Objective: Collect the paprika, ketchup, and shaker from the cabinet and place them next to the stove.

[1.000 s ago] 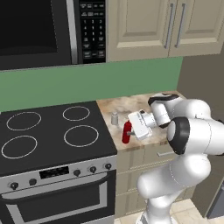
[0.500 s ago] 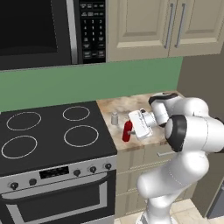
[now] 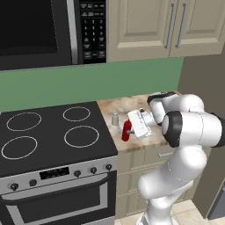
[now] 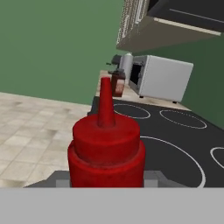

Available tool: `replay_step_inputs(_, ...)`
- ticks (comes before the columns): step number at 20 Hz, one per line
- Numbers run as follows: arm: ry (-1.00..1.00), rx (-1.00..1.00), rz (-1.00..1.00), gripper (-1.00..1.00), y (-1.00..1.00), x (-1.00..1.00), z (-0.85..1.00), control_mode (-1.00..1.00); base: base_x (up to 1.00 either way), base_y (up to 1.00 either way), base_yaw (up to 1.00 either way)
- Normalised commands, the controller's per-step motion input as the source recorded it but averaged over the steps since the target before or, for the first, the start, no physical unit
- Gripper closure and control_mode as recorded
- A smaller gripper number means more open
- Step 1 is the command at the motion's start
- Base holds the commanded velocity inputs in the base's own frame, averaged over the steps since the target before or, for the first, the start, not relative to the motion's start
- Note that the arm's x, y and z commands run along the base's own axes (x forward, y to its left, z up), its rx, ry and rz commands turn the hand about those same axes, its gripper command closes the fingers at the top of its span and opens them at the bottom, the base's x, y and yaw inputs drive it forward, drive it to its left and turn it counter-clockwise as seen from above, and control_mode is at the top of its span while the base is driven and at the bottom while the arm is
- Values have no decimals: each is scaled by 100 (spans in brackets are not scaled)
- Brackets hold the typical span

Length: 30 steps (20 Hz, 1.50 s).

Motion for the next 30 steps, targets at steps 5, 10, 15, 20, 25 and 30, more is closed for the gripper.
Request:
replay_step_inputs(5, 0, 0, 2, 100, 0, 16, -2, -100, 0, 0, 0)
replay_step_inputs(10, 0, 0, 1, 100, 0, 13, -5, -100, 0, 0, 0)
replay_step_inputs(15, 0, 0, 0, -100, 0, 10, -11, -100, 0, 0, 0)
replay_step_inputs(20, 0, 0, 0, -100, 0, 1, -6, -100, 0, 0, 0)
replay_step_inputs(25, 0, 0, 0, -100, -6, 0, 0, -100, 0, 0, 0)
replay_step_inputs(30, 0, 0, 0, -100, -11, -4, 1, -100, 0, 0, 0)
